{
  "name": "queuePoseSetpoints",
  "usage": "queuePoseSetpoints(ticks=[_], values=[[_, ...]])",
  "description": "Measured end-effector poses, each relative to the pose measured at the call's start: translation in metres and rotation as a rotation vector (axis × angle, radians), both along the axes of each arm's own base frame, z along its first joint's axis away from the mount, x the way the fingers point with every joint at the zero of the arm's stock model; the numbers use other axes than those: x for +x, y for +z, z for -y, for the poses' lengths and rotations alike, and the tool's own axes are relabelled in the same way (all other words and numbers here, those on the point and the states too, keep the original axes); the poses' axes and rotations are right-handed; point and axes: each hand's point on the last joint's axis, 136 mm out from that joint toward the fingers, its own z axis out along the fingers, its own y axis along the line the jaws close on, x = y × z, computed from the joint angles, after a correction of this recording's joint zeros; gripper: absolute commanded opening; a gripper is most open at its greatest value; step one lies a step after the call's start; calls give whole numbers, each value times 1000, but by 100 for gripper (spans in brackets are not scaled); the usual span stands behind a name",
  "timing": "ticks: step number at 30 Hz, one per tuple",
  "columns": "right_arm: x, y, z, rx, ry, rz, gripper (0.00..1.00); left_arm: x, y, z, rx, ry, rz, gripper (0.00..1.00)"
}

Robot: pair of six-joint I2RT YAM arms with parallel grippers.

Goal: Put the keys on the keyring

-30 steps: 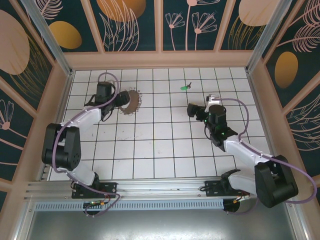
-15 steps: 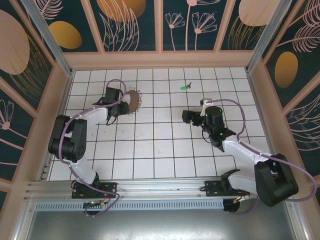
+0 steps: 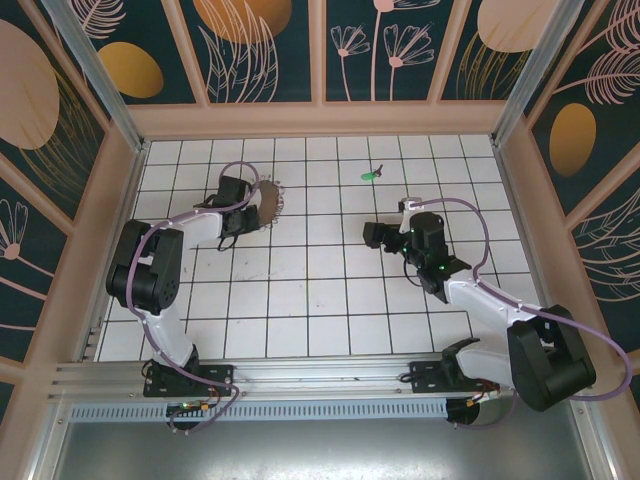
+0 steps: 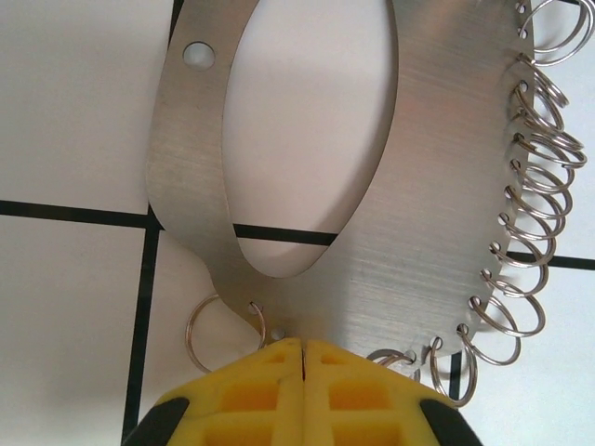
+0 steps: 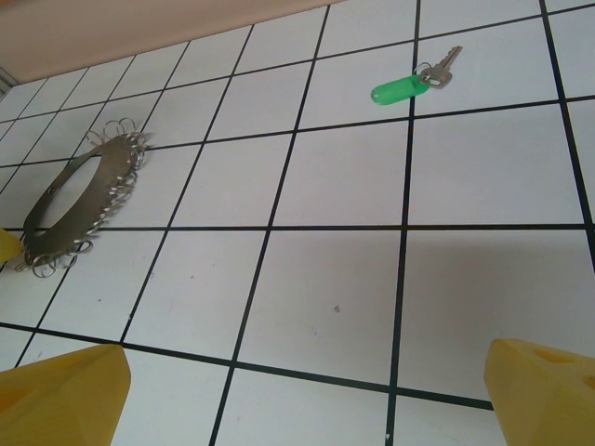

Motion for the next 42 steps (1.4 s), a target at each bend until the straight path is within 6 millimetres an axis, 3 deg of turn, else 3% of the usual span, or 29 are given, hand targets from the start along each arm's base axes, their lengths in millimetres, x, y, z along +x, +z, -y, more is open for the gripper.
queuePoseSetpoints(ticks=[6, 10, 14, 20, 24, 26, 30, 37, 39, 42], values=[[0, 8, 1, 1, -2, 24, 97, -12, 1, 7, -4, -21, -8, 0], [-2, 23, 4, 15, -7, 66, 96, -27, 2, 24, -32, -52, -16, 0], [-4, 35, 7, 21, -11, 103, 96, -65, 4, 52, -87, -100, -35, 0], [-8, 31, 18, 12, -39, 106, 96, -124, -2, 102, -193, -190, -89, 0], [-7, 30, 20, 7, -44, 104, 96, -146, 1, 137, -263, -249, -110, 17], [-8, 29, 20, 5, -44, 99, 96, -155, 3, 149, -295, -271, -123, 19], [-11, 26, 22, 3, -44, 93, 96, -159, 16, 152, -314, -286, -112, 19], [-34, 5, 25, 9, -11, 68, 98, -158, 73, 137, -276, -345, 54, 17], [-43, -6, 24, 17, 7, 46, 98, -163, 73, 128, -248, -358, 78, 17], [-54, -22, 22, 30, 33, 6, 98, -173, 50, 111, -168, -364, 50, 17]])
